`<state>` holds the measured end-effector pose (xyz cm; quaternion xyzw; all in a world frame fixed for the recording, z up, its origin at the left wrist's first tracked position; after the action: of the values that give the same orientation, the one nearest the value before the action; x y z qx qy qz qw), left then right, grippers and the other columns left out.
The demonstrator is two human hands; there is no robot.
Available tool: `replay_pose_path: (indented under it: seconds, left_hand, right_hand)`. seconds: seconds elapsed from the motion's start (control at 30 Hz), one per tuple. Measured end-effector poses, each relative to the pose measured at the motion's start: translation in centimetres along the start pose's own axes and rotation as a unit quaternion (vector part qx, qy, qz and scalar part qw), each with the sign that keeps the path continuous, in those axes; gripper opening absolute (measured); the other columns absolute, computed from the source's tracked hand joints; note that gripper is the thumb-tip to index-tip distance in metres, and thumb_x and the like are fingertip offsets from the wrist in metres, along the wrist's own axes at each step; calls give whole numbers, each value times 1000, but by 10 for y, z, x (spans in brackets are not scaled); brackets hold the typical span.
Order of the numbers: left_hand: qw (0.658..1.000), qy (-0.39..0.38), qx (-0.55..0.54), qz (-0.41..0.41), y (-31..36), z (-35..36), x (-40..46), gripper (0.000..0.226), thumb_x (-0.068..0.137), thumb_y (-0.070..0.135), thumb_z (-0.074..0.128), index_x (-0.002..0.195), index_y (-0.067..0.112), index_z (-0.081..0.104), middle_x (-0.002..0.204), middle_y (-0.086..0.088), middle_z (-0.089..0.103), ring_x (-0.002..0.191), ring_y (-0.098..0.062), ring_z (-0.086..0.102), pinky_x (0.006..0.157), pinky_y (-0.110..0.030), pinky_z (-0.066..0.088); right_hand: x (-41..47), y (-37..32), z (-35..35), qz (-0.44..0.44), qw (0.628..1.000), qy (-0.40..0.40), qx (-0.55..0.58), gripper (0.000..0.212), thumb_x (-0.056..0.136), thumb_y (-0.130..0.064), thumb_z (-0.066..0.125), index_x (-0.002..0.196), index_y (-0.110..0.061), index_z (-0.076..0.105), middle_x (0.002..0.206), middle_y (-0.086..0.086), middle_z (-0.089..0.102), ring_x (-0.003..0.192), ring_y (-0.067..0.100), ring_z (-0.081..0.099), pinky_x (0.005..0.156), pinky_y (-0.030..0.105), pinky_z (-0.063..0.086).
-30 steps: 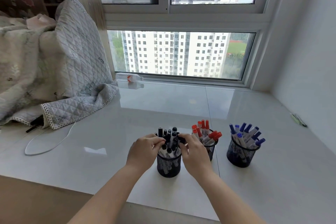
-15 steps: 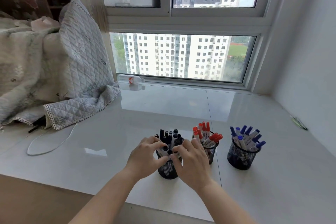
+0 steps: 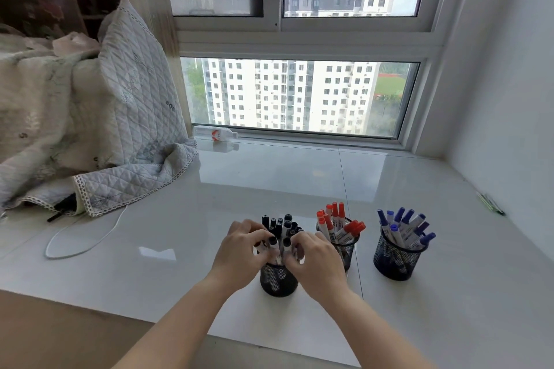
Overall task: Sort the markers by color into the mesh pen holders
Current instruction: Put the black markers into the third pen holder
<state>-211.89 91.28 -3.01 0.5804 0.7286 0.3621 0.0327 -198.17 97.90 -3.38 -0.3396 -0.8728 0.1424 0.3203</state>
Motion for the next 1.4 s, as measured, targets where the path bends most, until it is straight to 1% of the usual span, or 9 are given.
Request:
replay_pose_path:
  seconds: [0.23, 0.4, 0.53, 0.73, 0.8, 0.87, 1.03, 1.27, 1.4]
  left_hand:
    - [982, 127, -138, -25, 9, -36, 7, 21, 79, 27, 71, 74, 41, 56, 67, 16, 61, 71, 2, 55, 62, -12, 38]
    - [906, 240, -326, -121, -8, -55, 5, 11, 88, 27, 61, 79, 30, 55, 59, 14, 60, 57, 0, 53, 64, -24, 42]
    - [809, 291, -458, -226, -25, -56, -2, 13, 92, 25, 52, 78, 26, 51, 64, 10, 61, 62, -3, 54, 61, -26, 39]
    - [684, 202, -625, -317, -31, -32, -5, 11, 92, 18, 50, 82, 20, 53, 76, 2, 67, 68, -6, 60, 62, -24, 41]
    - [672, 171, -644, -323, -29, -26, -5, 10, 92, 17, 51, 83, 19, 52, 78, 2, 70, 63, -2, 63, 61, -24, 43]
    - [692, 152, -624, -328, -29, -21, -6, 8, 93, 16, 52, 86, 19, 49, 83, 1, 72, 65, -2, 64, 61, -24, 44]
    - [721, 116, -610, -307, -20, -13, -5, 16, 95, 14, 50, 104, 27, 50, 84, 4, 74, 81, -8, 64, 65, -25, 43]
    - [802, 131, -527, -249, -9, -12, -3, 11, 96, 11, 47, 101, 20, 49, 87, 1, 73, 83, -10, 70, 73, -28, 48]
    - [864, 153, -427, -219, -9, -14, -4, 8, 97, 18, 44, 91, 14, 47, 91, -1, 72, 84, -10, 70, 71, -25, 50]
  right_hand:
    - [17, 2, -36, 113, 973, 68, 190, 22, 84, -16, 58, 72, -27, 43, 57, -11, 47, 52, 1, 47, 51, 15, 36]
    - [26, 8, -64, 168, 922, 145, 316, 9, 86, -14, 52, 78, -16, 48, 64, 2, 56, 55, 9, 50, 49, 14, 39]
    - [24, 19, -68, 257, 827, 179, 467, 4, 86, -7, 51, 83, -10, 52, 61, -1, 60, 50, 2, 54, 47, 12, 44]
    - [20, 27, -46, 330, 624, 149, 692, 6, 91, -5, 51, 89, -10, 50, 72, 4, 67, 69, 13, 63, 63, 20, 55]
    - [19, 27, -37, 344, 559, 136, 742, 8, 91, -6, 51, 96, -12, 50, 81, 5, 67, 78, 15, 62, 72, 24, 53]
    - [18, 27, -32, 356, 539, 115, 754, 10, 92, -9, 50, 98, -17, 51, 87, 2, 68, 84, 17, 59, 73, 27, 47]
    - [19, 21, -25, 343, 583, 65, 734, 21, 90, -2, 51, 98, -21, 56, 92, -1, 69, 83, 13, 60, 73, 26, 45]
    - [11, 9, -27, 258, 808, 18, 530, 9, 85, -7, 62, 87, -16, 62, 86, 1, 72, 82, 13, 68, 66, 19, 51]
    - [5, 5, -22, 210, 916, -9, 343, 13, 89, -16, 59, 78, -23, 63, 77, 0, 68, 74, 16, 65, 69, 28, 54]
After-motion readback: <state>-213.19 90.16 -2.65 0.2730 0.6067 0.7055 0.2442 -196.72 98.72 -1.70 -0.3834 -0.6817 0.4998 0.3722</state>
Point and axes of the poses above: each hand's wrist, its own x-axis towards the middle knuckle, its own z-axis out of the palm, y = z × x, the point moved 5 cm from there along x, towards the middle knuckle
